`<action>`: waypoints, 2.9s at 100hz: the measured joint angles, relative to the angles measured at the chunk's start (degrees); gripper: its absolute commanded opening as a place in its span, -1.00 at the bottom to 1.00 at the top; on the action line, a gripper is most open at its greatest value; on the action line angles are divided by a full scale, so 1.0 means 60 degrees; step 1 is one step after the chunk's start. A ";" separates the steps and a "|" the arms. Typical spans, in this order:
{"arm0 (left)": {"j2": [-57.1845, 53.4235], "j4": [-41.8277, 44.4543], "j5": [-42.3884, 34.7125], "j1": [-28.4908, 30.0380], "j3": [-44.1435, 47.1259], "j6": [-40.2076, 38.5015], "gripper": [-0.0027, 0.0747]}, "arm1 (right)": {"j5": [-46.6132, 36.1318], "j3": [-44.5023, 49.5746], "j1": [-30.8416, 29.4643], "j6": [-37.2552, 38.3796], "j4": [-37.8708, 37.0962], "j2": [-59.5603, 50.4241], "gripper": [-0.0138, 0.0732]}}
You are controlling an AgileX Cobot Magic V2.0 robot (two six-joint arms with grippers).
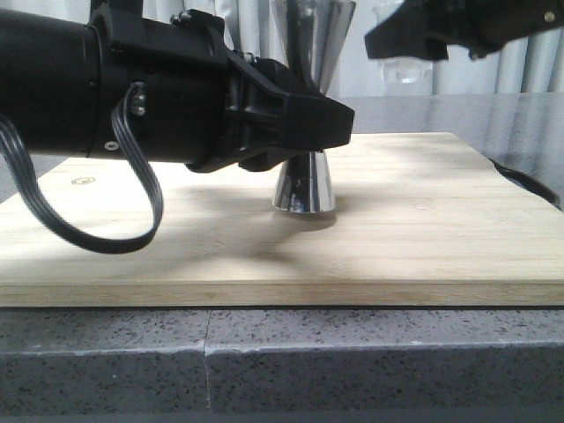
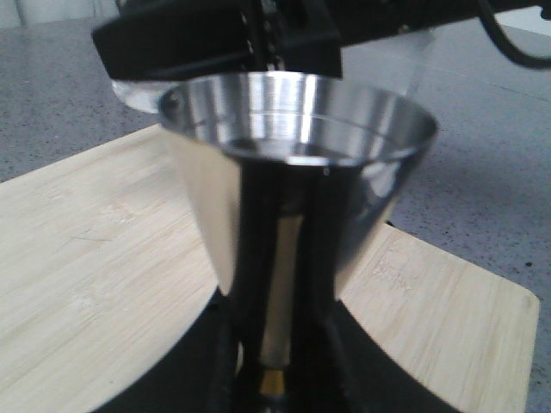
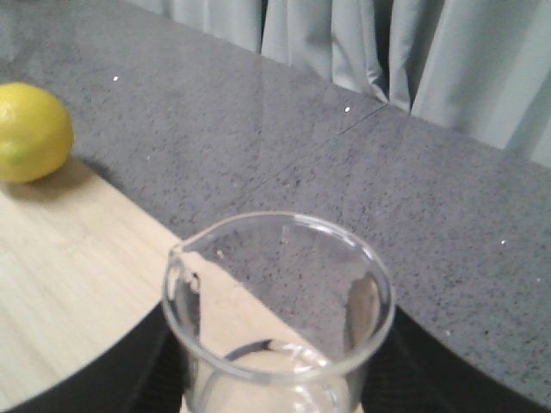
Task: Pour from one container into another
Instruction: 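Tilt the beaker upright and lower it with the right gripper, then set the beaker on the board, open the right gripper, withdraw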
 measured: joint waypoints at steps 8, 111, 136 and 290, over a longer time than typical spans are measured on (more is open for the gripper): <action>0.0000 0.0000 -0.0021 0.0071 0.0000 0.0000 -0.98 | -0.0281 0.0289 0.0000 -0.0398 -0.0019 0.0004 -0.12; 0.0000 0.0000 -0.0141 0.0169 0.0000 0.0000 -0.98 | -0.2740 0.2310 0.0000 -0.2243 0.2025 0.0879 -0.12; 0.0000 0.0000 -0.0141 0.0169 0.0000 0.0000 -0.98 | -0.2986 0.2310 0.0000 -0.2324 0.2191 0.1020 -0.12; -0.0041 0.0041 -0.0141 0.0275 0.0000 0.0000 -0.98 | -0.3229 0.0909 0.0000 -0.2327 0.3262 0.0414 0.79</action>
